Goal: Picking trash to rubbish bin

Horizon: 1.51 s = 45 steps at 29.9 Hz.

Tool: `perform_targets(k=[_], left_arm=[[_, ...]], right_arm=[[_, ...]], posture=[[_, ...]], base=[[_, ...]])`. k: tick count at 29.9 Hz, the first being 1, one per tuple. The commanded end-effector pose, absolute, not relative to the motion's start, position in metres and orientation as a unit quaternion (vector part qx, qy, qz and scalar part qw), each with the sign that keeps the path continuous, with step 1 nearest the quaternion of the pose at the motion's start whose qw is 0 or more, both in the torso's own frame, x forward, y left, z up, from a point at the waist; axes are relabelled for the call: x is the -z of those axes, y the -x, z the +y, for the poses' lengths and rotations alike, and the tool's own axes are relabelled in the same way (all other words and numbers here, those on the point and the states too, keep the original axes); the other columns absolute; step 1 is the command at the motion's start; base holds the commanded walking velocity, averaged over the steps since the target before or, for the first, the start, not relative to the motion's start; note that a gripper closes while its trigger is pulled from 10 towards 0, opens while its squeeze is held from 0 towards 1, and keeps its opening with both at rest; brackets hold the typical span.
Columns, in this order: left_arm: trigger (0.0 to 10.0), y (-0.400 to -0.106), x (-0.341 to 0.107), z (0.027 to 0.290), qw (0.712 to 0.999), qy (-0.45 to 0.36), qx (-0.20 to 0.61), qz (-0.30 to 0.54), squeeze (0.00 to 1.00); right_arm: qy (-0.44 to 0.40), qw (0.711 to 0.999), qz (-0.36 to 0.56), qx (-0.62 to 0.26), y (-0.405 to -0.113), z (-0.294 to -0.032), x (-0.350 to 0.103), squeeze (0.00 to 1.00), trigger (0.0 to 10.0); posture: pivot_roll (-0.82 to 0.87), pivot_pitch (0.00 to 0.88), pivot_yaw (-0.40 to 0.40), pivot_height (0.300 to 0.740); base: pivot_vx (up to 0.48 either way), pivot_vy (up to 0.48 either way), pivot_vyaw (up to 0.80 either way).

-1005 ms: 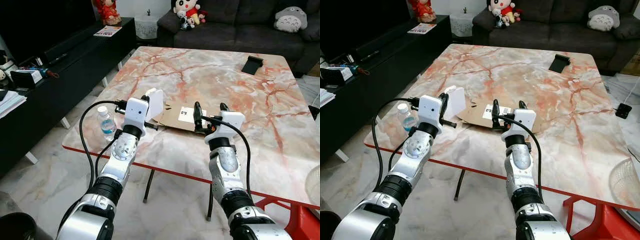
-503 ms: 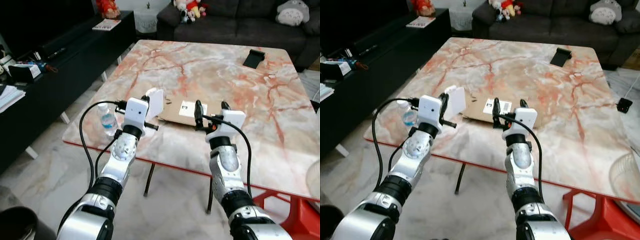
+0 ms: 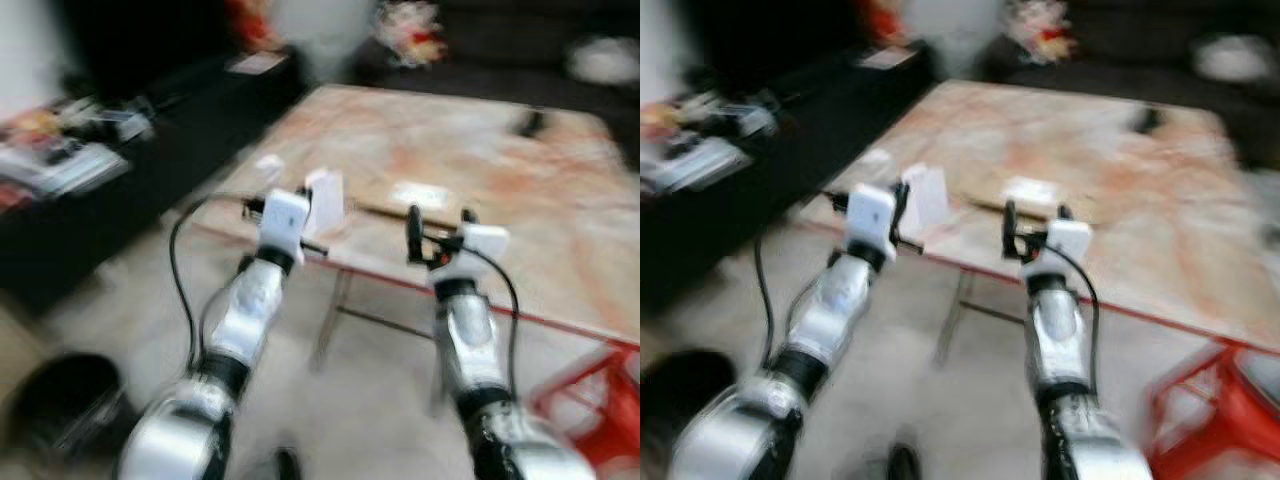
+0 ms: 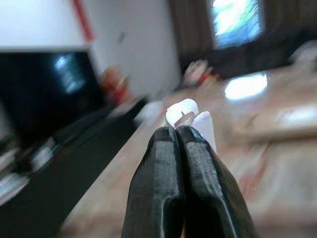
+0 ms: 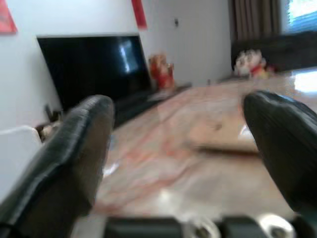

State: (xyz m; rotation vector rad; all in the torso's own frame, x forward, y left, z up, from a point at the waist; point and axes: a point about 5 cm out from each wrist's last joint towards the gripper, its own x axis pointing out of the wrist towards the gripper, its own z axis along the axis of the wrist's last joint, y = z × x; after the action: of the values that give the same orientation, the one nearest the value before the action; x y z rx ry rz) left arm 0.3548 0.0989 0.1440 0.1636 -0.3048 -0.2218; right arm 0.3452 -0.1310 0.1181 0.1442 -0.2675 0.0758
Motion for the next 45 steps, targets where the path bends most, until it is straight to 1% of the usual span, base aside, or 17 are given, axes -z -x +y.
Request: perform_targets(k=[1, 4, 9, 11, 16, 17, 18, 19, 20, 24, 28, 29, 30, 31, 32, 39, 45], left_arm=[[10.0, -0.359, -0.160, 0.090, 0.973, -0.087, 0.121, -0.178, 0.00], [10.0, -0.359, -0.157, 0.093, 0.974, -0.091, 0.117, -0.169, 0.00], [10.0, -0.357, -0.137, 0.112, 0.981, -0.100, 0.105, -0.130, 0.00], [10.0, -0.354, -0.121, 0.125, 0.986, -0.103, 0.089, -0.097, 0.00], [10.0, -0.353, -0.118, 0.127, 0.987, -0.104, 0.086, -0.092, 0.00], [10.0, -0.349, -0.098, 0.141, 0.992, -0.099, 0.068, -0.037, 0.00], [10.0, -0.338, -0.069, 0.161, 0.994, -0.092, 0.038, 0.038, 0.00], [10.0, -0.334, -0.060, 0.167, 0.994, -0.090, 0.030, 0.059, 0.00], [10.0, -0.334, -0.060, 0.167, 0.994, -0.090, 0.030, 0.059, 0.00], [10.0, -0.307, -0.016, 0.181, 0.979, -0.092, 0.012, 0.184, 0.00], [10.0, -0.279, 0.015, 0.193, 0.958, -0.093, -0.003, 0.271, 0.00], [10.0, -0.264, 0.028, 0.199, 0.947, -0.094, -0.013, 0.308, 0.00], [10.0, -0.264, 0.028, 0.199, 0.947, -0.094, -0.013, 0.308, 0.00], [10.0, -0.248, 0.040, 0.207, 0.935, -0.086, -0.037, 0.343, 0.00], [10.0, -0.241, 0.044, 0.211, 0.930, -0.080, -0.050, 0.356, 0.00], [10.0, -0.216, 0.058, 0.225, 0.913, -0.069, -0.085, 0.392, 0.00], [10.0, -0.216, 0.060, 0.220, 0.912, -0.081, -0.069, 0.396, 0.00]], right_arm=[[-0.068, 0.987, -0.143, -0.032, -0.349, -0.136, -0.125, 0.00, 10.0], [-0.067, 0.987, -0.141, -0.031, -0.348, -0.137, -0.123, 0.00, 10.0], [-0.083, 0.991, -0.105, -0.015, -0.344, -0.145, -0.107, 0.00, 10.0], [-0.090, 0.994, -0.062, -0.009, -0.338, -0.149, -0.089, 0.00, 10.0], [-0.090, 0.994, -0.056, -0.008, -0.337, -0.150, -0.086, 0.00, 10.0], [-0.090, 0.996, 0.003, 0.003, -0.327, -0.157, -0.062, 0.00, 10.0], [-0.099, 0.990, 0.095, 0.017, -0.306, -0.167, -0.025, 0.00, 10.0], [-0.103, 0.987, 0.125, 0.023, -0.298, -0.169, -0.014, 0.00, 10.0], [-0.103, 0.987, 0.125, 0.023, -0.298, -0.169, -0.014, 0.00, 10.0], [-0.108, 0.960, 0.254, 0.046, -0.257, -0.177, 0.032, 0.00, 10.0], [-0.095, 0.939, 0.326, 0.059, -0.229, -0.180, 0.055, 0.00, 10.0], [-0.096, 0.927, 0.356, 0.069, -0.214, -0.181, 0.065, 0.00, 10.0], [-0.096, 0.927, 0.356, 0.069, -0.214, -0.181, 0.065, 0.00, 10.0], [-0.098, 0.915, 0.383, 0.077, -0.199, -0.181, 0.074, 0.00, 10.0], [-0.097, 0.912, 0.391, 0.079, -0.193, -0.182, 0.077, 0.00, 10.0], [-0.098, 0.904, 0.408, 0.085, -0.175, -0.183, 0.085, 0.00, 10.0], [-0.095, 0.903, 0.409, 0.088, -0.177, -0.186, 0.084, 0.00, 10.0]], posture=[[-0.07, 0.000, 0.050, 0.740], [-0.07, 0.000, 0.051, 0.740], [-0.07, 0.000, 0.051, 0.740], [-0.07, 0.000, 0.050, 0.740], [-0.07, 0.000, 0.050, 0.740], [-0.07, 0.000, 0.045, 0.740], [-0.07, 0.000, 0.043, 0.740], [-0.07, 0.000, 0.041, 0.740], [-0.07, 0.000, 0.041, 0.740], [-0.07, 0.000, 0.040, 0.740], [-0.07, 0.000, 0.041, 0.740], [-0.07, 0.000, 0.040, 0.740], [-0.07, 0.000, 0.040, 0.740], [-0.07, 0.000, 0.039, 0.740], [-0.07, 0.000, 0.037, 0.740], [-0.07, 0.000, 0.040, 0.740], [-0.07, 0.000, 0.037, 0.740]], base=[[0.000, 0.000, 0.00], [0.000, 0.000, 0.00], [0.000, 0.000, 0.00], [0.000, 0.000, 0.00], [0.000, 0.000, 0.00], [0.000, 0.000, 0.00], [0.000, 0.000, 0.00], [0.000, 0.000, 0.00], [0.000, 0.000, 0.00], [0.000, 0.000, 0.00], [0.000, 0.000, 0.00], [0.000, 0.000, 0.00], [0.000, 0.000, 0.00], [0.000, 0.000, 0.00], [0.000, 0.000, 0.00], [0.000, 0.000, 0.08], [0.000, 0.000, 0.71]])
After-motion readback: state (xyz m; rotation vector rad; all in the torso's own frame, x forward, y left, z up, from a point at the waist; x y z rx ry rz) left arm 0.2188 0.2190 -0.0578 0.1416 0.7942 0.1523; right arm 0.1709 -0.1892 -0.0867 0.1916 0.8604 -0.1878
